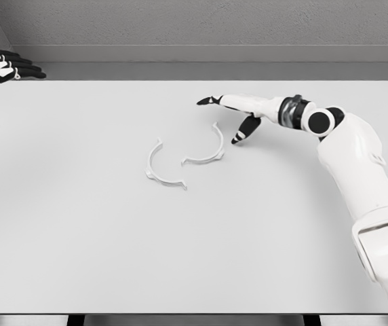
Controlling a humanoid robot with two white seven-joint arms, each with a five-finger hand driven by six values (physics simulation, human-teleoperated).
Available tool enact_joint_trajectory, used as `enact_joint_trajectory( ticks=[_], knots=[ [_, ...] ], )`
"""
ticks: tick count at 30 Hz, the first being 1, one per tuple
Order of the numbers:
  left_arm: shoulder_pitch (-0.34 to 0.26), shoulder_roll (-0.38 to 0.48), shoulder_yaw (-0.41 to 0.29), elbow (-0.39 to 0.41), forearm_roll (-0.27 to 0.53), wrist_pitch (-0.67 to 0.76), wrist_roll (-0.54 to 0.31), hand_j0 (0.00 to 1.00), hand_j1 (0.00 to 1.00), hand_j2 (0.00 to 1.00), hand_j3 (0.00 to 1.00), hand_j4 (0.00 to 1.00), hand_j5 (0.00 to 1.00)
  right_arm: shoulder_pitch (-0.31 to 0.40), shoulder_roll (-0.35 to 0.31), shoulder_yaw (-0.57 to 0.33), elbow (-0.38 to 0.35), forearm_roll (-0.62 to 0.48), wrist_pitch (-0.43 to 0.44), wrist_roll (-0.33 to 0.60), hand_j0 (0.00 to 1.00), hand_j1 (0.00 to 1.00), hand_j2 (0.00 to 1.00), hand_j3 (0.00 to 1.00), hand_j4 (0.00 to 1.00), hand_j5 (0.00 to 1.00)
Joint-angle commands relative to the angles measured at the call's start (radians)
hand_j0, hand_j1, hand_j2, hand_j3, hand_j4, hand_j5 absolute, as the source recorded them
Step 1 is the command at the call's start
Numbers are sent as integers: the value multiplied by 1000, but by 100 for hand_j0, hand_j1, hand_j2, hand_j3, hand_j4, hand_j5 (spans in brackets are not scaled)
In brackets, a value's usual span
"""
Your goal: Assemble PVC drainage pipe clamps
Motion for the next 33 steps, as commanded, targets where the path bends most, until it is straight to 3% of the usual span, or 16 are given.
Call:
enact_joint_trajectory(
  ticks=[1, 20, 22, 26, 33],
  knots=[
    [0, 8, 0, -1, 6, 3, 1, 100, 100, 100, 100, 100, 100, -5, 8, -3, -1, -9, 3, 0, 100, 100, 100, 100, 100, 100],
    [0, 27, 12, -5, 11, 3, 1, 100, 100, 100, 100, 100, 100, -14, 47, -3, 0, -9, 3, 0, 100, 100, 100, 100, 100, 100],
    [0, 27, 19, -5, 11, 3, 1, 100, 100, 100, 100, 100, 100, -17, 31, -38, 3, -7, 3, 0, 100, 100, 100, 100, 100, 100],
    [0, 27, 20, -5, 11, 3, 1, 100, 100, 100, 100, 100, 100, -17, 17, -55, 29, -7, 3, 0, 100, 100, 100, 100, 100, 100],
    [0, 25, 20, -5, 11, 3, 1, 100, 100, 100, 100, 100, 100, -17, 50, -52, 58, -6, 3, 0, 100, 100, 100, 100, 100, 100]
  ],
)
